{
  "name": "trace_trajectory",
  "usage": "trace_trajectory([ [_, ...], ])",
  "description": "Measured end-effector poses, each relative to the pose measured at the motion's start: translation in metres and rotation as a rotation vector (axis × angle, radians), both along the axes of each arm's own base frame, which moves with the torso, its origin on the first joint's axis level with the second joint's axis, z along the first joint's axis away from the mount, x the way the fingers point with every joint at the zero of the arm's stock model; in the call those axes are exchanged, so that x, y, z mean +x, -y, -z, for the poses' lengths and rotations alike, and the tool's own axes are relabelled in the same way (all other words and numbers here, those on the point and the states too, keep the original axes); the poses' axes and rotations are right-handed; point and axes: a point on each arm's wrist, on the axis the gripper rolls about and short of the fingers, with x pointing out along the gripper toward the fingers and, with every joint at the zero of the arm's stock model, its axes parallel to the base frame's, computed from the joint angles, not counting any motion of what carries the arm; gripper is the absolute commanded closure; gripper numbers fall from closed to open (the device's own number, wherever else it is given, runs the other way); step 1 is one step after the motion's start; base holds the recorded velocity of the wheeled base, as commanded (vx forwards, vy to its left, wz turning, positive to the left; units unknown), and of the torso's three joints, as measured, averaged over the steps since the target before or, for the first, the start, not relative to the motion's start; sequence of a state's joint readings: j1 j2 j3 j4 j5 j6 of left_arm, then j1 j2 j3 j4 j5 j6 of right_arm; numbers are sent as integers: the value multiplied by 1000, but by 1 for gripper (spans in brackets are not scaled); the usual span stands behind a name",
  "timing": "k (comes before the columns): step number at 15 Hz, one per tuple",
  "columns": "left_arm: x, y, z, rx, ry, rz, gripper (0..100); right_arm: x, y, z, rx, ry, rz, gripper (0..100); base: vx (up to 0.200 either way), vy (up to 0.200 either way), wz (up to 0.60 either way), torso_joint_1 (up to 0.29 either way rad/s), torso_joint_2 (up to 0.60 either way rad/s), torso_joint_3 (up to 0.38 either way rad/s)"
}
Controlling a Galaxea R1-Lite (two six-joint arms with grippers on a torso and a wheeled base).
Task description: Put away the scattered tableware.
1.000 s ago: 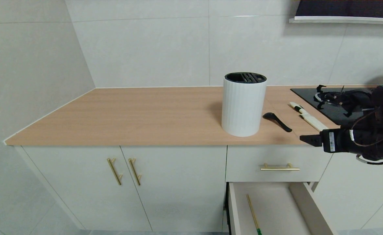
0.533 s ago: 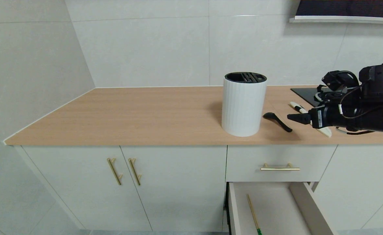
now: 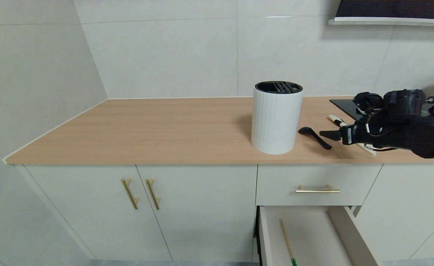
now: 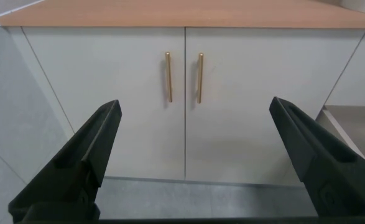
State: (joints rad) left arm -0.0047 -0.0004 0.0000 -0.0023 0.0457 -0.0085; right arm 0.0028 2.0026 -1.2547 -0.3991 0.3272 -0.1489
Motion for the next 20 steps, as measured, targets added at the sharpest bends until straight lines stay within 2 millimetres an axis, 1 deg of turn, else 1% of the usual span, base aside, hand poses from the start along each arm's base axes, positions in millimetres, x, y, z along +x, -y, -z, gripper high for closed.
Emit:
trace_trajectory([
  [2, 0, 0, 0, 0, 0, 0, 0, 12, -2, 15, 0, -4, -5, 0, 0, 0, 0, 0, 0, 0],
  [4, 0, 0, 0, 1, 1, -1, 0, 17, -7, 29, -1, -34, -16, 0, 0, 0, 0, 0, 0, 0],
  [6, 0, 0, 0, 0, 0, 0, 0, 22, -9, 39, -2, -51, -19, 0, 0, 0, 0, 0, 0, 0],
  [10, 0, 0, 0, 1, 1, 0, 0, 30, -9, 50, -1, -62, -18, 0, 0, 0, 0, 0, 0, 0],
  [14, 0, 0, 0, 0, 1, 0, 0, 33, -9, 54, -1, -68, -18, 0, 0, 0, 0, 0, 0, 0],
  [15, 0, 0, 0, 0, 0, 0, 0, 33, -9, 55, -1, -69, -17, 100, 0, 0, 0, 0, 0, 0],
  [20, 0, 0, 0, 0, 0, 0, 0, 35, -12, 59, 0, -75, -23, 100, 0, 0, 0, 0, 0, 0],
])
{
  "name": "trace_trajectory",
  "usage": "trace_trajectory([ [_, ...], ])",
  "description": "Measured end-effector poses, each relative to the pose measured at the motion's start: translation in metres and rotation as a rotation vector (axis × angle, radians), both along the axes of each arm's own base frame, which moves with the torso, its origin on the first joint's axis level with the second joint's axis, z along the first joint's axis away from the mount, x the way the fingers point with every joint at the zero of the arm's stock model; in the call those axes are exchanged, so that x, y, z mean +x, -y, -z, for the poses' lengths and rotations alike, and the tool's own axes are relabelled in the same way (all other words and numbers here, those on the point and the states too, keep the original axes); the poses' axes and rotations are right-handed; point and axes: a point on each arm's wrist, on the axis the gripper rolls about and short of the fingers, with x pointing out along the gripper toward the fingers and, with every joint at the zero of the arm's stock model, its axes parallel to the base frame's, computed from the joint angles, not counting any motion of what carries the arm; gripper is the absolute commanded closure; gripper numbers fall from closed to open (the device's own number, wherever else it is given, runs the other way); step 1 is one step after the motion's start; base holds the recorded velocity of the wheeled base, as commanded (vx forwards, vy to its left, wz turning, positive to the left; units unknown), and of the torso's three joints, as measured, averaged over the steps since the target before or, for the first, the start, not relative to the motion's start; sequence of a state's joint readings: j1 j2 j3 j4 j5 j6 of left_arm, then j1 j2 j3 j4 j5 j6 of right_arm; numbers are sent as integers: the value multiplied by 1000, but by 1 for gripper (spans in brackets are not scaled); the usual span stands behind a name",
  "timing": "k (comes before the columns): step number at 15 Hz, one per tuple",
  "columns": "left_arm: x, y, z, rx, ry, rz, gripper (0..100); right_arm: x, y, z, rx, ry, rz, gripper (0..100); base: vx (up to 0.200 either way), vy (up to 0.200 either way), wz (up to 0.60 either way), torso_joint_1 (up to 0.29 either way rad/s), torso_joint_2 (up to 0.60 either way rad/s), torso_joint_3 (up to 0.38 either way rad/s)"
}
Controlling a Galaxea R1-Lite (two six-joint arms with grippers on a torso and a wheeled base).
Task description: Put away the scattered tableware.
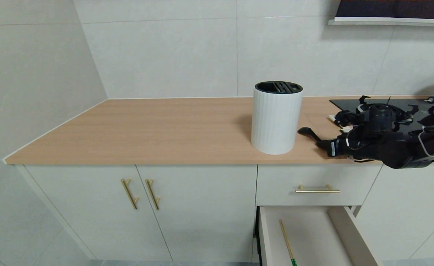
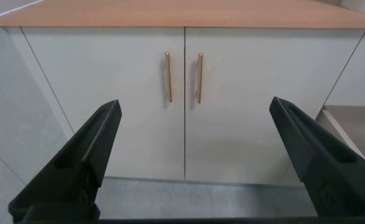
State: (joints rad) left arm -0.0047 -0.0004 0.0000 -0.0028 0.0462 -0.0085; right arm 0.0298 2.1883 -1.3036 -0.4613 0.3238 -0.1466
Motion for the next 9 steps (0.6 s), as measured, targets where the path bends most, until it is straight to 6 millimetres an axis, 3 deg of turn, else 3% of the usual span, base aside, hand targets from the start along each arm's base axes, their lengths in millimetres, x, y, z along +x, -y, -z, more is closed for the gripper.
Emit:
trace_trajectory([
  [6, 0, 0, 0, 0, 0, 0, 0, -1, -4, -1, 3, -7, 0, 100, 0, 0, 0, 0, 0, 0],
  [9, 0, 0, 0, 0, 0, 0, 0, -6, -7, -10, 41, -13, 37, 100, 0, 0, 0, 0, 0, 0],
])
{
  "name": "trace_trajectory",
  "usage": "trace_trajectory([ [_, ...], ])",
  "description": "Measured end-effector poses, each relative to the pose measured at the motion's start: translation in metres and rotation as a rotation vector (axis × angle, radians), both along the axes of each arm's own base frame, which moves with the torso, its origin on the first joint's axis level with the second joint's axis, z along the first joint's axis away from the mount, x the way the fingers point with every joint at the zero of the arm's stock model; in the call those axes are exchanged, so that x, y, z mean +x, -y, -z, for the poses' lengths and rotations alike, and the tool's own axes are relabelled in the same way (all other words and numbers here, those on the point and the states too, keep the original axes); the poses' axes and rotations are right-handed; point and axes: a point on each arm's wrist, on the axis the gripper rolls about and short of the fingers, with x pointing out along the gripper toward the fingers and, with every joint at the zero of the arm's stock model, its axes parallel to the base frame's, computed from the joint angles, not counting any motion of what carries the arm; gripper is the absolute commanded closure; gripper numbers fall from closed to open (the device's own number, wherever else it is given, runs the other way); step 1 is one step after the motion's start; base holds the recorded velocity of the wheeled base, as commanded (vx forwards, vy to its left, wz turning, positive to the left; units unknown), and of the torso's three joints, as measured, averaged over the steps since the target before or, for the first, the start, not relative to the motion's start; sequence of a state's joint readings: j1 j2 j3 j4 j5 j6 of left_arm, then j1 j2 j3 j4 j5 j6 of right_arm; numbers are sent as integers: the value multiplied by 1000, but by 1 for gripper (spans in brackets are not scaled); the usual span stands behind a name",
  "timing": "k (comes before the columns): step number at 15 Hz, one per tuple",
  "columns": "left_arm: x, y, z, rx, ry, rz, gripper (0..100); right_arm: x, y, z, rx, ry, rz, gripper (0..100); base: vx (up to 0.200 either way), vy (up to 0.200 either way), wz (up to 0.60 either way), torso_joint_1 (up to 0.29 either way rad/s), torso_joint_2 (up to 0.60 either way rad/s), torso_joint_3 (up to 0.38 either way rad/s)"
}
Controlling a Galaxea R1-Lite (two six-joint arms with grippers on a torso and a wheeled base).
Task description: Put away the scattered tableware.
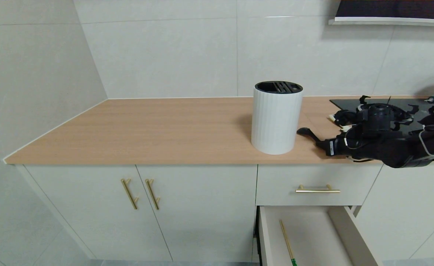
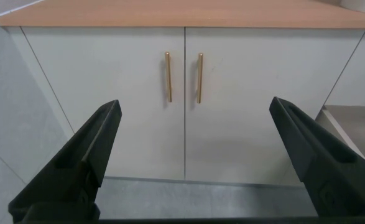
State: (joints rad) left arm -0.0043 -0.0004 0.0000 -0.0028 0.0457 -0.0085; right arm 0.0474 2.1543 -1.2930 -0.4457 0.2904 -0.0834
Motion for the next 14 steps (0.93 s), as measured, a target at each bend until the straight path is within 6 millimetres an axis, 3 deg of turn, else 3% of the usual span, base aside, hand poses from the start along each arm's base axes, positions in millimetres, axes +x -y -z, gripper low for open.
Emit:
trace_trajectory([
  [3, 0, 0, 0, 0, 0, 0, 0, -18, -2, -24, 51, 20, 19, 100, 0, 0, 0, 0, 0, 0],
  [8, 0, 0, 0, 0, 0, 0, 0, -76, 1, -58, 82, 22, 30, 100, 0, 0, 0, 0, 0, 0],
  [14, 0, 0, 0, 0, 0, 0, 0, -165, 5, -58, 63, -82, 0, 100, 0, 0, 0, 0, 0, 0],
])
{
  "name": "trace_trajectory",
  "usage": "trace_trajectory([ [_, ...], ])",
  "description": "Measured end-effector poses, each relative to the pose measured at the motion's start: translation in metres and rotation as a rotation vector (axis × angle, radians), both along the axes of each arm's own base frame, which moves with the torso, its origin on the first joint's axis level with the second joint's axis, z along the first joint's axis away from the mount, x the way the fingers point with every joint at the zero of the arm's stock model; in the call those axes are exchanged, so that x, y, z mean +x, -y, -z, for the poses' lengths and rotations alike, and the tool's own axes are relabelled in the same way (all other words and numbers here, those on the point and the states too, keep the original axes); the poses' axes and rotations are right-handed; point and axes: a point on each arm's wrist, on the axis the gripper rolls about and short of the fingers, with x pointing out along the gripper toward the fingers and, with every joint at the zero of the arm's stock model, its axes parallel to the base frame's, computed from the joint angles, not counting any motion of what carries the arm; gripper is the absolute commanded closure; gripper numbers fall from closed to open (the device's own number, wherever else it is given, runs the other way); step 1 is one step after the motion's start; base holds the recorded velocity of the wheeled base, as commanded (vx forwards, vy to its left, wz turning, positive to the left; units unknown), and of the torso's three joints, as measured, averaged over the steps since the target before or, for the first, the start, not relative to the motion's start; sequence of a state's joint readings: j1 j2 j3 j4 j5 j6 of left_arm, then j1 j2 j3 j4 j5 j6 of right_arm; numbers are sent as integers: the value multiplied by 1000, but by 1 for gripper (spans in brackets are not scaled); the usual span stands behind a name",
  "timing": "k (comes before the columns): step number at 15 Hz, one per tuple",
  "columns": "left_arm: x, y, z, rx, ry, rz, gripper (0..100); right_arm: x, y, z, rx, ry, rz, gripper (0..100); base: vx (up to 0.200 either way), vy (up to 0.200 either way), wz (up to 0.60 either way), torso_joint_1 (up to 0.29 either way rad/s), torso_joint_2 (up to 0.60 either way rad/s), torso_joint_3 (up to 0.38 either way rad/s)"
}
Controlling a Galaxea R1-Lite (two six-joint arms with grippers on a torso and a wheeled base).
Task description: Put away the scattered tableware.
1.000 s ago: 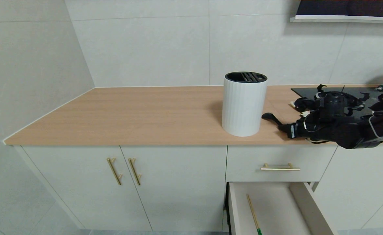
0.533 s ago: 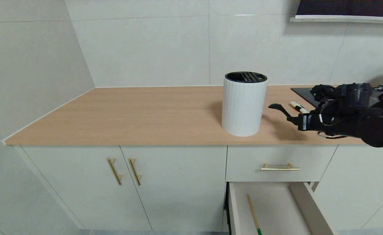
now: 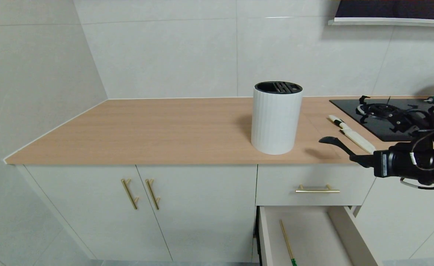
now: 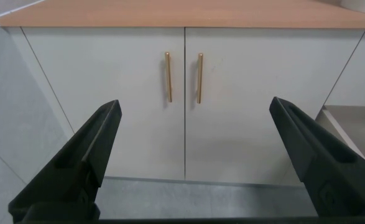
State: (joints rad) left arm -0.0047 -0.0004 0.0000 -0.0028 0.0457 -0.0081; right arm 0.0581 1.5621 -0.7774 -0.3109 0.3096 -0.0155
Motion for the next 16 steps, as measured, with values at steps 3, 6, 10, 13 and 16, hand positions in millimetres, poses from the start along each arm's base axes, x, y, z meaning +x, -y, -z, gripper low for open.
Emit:
trace_trajectory([
  [3, 0, 0, 0, 0, 0, 0, 0, -18, 0, 5, -59, 8, -37, 100, 0, 0, 0, 0, 0, 0],
  [6, 0, 0, 0, 0, 0, 0, 0, -24, 0, 10, -89, 11, -82, 100, 0, 0, 0, 0, 0, 0],
  [10, 0, 0, 0, 0, 0, 0, 0, -25, 0, 16, -112, -1, -98, 100, 0, 0, 0, -40, 88, 55],
  [13, 0, 0, 0, 0, 0, 0, 0, -23, 0, 22, -127, -17, -109, 100, 0, 0, 0, -170, 416, 238],
  [16, 0, 0, 0, 0, -1, 0, 0, -23, -1, 25, -128, -30, -114, 100, 0, 0, 0, -185, 468, 269],
])
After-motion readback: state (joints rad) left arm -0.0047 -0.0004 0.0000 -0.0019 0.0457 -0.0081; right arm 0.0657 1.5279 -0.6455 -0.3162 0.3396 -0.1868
